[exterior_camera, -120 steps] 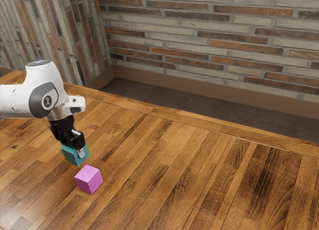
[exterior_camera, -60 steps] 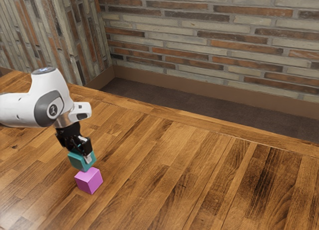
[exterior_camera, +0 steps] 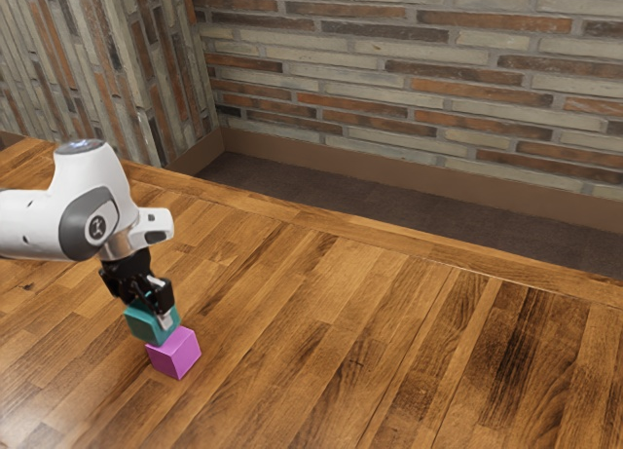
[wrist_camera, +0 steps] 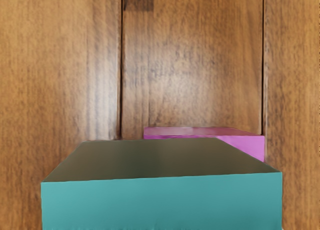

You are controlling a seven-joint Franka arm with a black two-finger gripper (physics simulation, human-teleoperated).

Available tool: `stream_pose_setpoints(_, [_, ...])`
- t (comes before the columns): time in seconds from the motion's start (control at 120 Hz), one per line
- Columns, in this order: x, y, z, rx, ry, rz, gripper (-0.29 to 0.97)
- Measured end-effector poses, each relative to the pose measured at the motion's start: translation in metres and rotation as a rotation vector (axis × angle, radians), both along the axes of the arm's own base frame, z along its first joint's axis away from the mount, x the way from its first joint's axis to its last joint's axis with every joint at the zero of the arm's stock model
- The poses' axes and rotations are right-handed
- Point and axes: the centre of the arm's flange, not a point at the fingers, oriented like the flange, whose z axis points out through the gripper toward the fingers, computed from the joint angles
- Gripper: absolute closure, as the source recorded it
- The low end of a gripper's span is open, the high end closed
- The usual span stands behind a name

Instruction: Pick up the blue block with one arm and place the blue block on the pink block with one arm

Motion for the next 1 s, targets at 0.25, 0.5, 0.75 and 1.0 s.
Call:
stream_pose_setpoints(0.25, [-0.002, -0.014, 0.001, -0.002, -0.001, -0.005, 0.33])
stream_pose_setpoints(0.5, [-0.003, -0.023, 0.001, -0.009, -0.003, 0.000, 0.33])
stream_pose_setpoints(0.75, [-0.006, -0.025, 0.002, -0.005, -0.005, 0.007, 0.33])
stream_pose_setpoints(1.0, [-0.006, -0.027, 0.001, -0.009, -0.004, 0.006, 0.23])
